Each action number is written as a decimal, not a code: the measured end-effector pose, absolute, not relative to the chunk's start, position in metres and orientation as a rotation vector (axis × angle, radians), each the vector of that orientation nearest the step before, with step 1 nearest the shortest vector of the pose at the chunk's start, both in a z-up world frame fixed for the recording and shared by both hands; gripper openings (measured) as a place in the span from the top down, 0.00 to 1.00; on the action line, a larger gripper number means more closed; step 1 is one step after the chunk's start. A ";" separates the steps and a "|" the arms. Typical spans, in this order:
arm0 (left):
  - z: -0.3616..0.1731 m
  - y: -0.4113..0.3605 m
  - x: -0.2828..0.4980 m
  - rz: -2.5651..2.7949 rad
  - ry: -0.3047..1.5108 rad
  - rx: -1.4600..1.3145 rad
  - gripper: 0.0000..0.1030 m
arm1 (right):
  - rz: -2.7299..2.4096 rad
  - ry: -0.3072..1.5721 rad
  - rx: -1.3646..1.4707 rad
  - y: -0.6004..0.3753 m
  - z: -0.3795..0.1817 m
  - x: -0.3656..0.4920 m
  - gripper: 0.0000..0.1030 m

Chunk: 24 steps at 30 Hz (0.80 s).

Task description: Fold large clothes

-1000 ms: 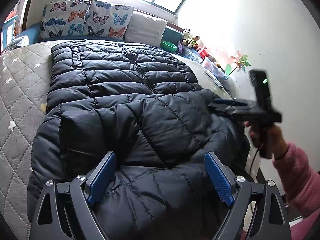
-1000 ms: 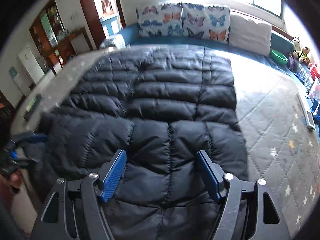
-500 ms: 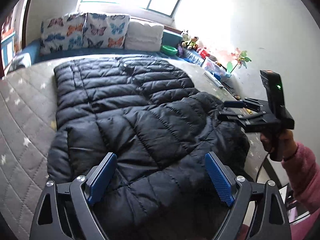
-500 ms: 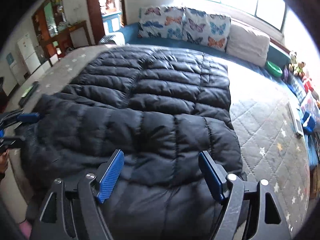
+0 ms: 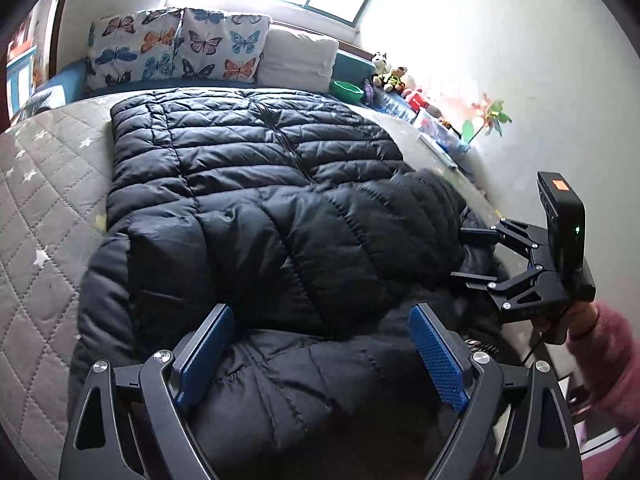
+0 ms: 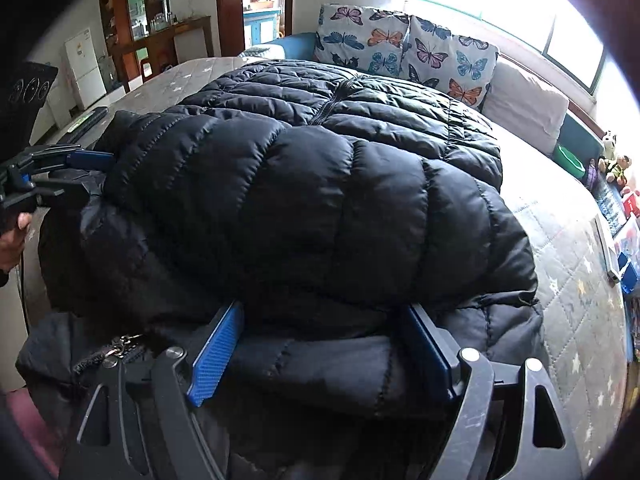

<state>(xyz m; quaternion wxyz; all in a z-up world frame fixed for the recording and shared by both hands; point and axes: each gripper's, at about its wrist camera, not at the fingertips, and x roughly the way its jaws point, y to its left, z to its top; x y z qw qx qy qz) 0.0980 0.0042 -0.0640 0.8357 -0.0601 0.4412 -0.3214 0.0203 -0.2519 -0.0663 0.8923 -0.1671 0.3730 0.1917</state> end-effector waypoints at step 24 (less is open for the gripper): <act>-0.028 -0.006 0.063 -0.748 0.849 0.068 0.07 | 0.344 0.728 -0.270 -0.284 -0.032 0.024 0.10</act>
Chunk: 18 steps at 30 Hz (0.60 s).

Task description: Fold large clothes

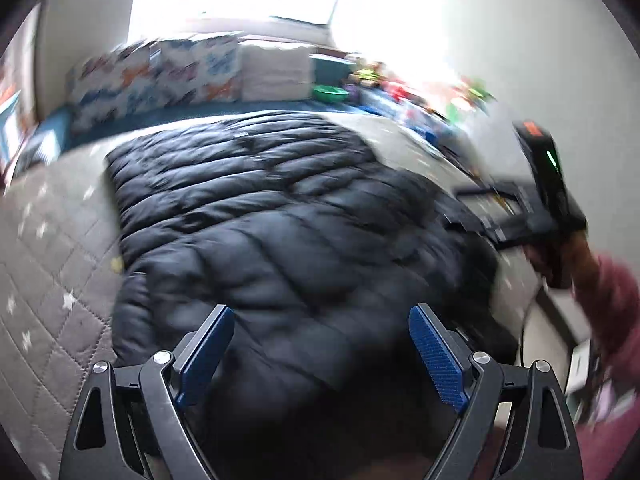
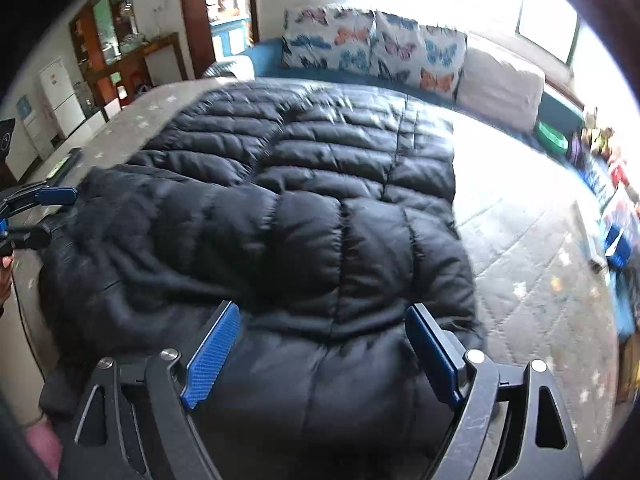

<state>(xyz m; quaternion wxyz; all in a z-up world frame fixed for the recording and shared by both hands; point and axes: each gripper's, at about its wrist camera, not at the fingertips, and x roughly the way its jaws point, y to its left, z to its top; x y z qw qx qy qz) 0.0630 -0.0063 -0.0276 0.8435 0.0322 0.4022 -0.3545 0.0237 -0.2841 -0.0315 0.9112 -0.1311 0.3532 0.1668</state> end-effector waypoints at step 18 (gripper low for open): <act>-0.102 -0.090 -0.085 -0.943 0.809 0.582 0.07 | 0.340 0.748 -0.461 -0.293 -0.070 -0.089 0.10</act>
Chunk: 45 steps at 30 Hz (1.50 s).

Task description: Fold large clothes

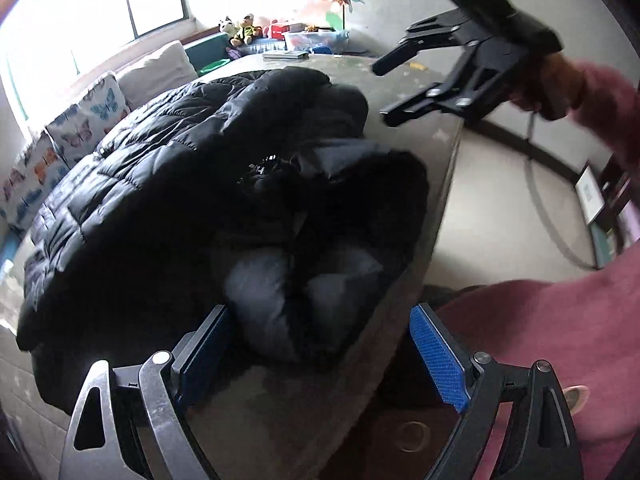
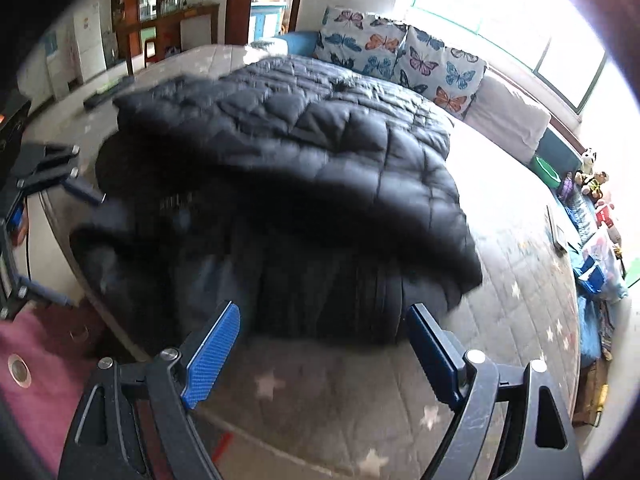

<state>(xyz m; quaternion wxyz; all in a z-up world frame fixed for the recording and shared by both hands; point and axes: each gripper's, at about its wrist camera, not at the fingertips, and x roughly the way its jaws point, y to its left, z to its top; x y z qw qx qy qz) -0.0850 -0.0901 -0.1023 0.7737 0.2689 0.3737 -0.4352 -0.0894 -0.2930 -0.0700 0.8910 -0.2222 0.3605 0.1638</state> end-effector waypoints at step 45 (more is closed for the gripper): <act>-0.083 -0.026 -0.039 -0.582 0.559 0.634 0.46 | 0.495 0.544 -0.297 -0.240 -0.008 -0.072 0.77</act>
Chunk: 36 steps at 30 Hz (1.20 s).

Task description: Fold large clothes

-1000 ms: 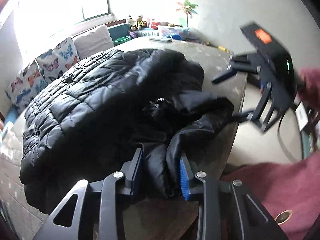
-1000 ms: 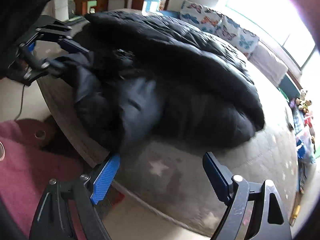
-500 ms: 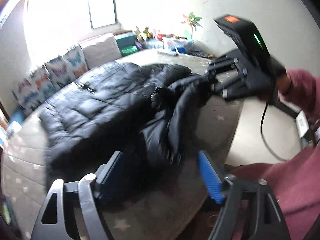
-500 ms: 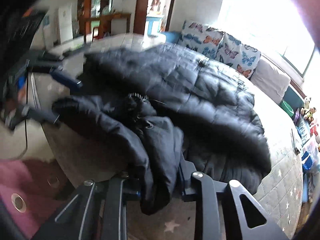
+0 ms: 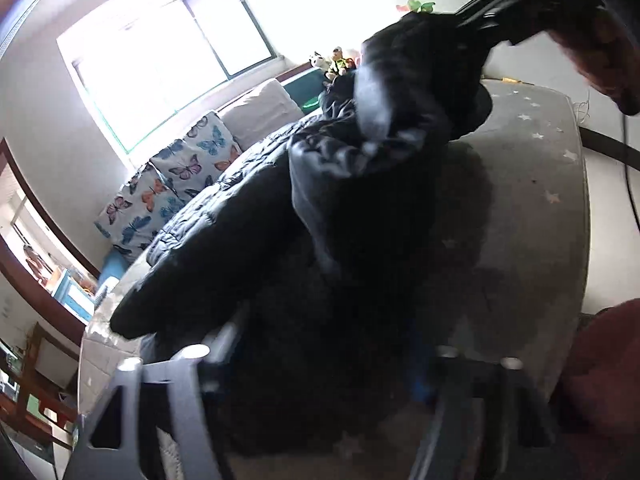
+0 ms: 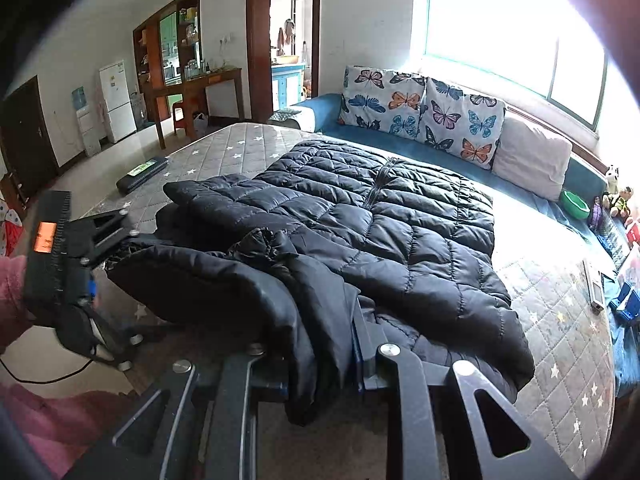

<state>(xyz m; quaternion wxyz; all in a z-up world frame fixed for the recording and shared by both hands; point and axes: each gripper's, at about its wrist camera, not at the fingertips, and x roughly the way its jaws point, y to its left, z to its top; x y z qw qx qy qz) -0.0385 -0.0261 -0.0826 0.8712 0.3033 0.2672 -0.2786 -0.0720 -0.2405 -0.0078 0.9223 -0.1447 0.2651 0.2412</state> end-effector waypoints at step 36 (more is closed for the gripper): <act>0.085 0.070 0.050 -0.506 0.583 0.256 0.76 | 0.512 0.442 -0.343 -0.202 0.117 0.023 0.81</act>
